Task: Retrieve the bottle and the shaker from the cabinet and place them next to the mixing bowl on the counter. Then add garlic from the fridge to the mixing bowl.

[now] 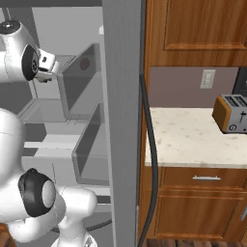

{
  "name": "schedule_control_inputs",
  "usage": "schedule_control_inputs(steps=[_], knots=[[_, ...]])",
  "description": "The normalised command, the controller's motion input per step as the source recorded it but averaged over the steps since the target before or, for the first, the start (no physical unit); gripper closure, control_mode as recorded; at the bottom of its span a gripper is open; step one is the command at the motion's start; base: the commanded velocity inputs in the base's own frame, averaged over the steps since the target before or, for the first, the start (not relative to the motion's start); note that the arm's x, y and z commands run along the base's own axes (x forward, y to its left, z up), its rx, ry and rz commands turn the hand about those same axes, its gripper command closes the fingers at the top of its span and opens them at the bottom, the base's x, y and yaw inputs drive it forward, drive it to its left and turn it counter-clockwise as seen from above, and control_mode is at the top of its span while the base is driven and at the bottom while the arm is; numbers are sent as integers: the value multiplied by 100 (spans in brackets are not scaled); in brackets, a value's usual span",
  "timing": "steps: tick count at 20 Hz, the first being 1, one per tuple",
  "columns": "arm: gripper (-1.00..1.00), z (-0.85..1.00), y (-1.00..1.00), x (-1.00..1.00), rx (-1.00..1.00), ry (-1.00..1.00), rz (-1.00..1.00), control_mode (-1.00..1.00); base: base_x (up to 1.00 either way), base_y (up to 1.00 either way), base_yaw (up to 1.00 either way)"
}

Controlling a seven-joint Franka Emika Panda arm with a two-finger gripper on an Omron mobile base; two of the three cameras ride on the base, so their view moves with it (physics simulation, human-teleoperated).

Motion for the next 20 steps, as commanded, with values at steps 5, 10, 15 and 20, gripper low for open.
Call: schedule_control_inputs(steps=[5,10,15,20], knots=[[100,5,-1,-100,10,0,-9,-100,0,0,0],[100,0,-11,-100,8,0,-7,-100,0,0,0],[100,-1,-43,-94,3,0,-5,-100,0,0,0],[100,0,-49,-84,1,0,-1,-100,0,0,0]])
